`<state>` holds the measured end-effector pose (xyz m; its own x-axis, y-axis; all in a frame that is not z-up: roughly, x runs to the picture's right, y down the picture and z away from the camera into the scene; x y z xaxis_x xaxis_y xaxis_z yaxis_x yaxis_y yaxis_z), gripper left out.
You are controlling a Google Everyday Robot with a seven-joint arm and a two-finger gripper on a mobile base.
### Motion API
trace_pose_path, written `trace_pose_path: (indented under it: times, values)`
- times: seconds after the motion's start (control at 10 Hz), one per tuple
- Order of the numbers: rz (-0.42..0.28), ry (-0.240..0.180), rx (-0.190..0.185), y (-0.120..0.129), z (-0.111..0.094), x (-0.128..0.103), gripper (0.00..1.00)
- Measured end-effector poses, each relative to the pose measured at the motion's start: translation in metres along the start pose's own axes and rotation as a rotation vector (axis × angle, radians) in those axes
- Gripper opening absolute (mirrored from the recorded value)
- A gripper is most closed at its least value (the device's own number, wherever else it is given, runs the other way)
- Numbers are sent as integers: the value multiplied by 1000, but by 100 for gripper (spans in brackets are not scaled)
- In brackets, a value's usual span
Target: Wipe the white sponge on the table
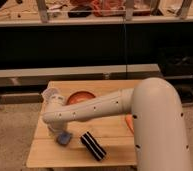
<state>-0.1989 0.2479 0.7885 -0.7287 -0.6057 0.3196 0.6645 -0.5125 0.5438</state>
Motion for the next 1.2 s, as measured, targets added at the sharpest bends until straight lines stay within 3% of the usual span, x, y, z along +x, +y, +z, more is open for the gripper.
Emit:
trace_pose_path:
  times: [0.7,1.2]
  values:
    - [-36,-17,5,-47,1,-50,0]
    - [-131,-21,32,-86,16,-27,0]
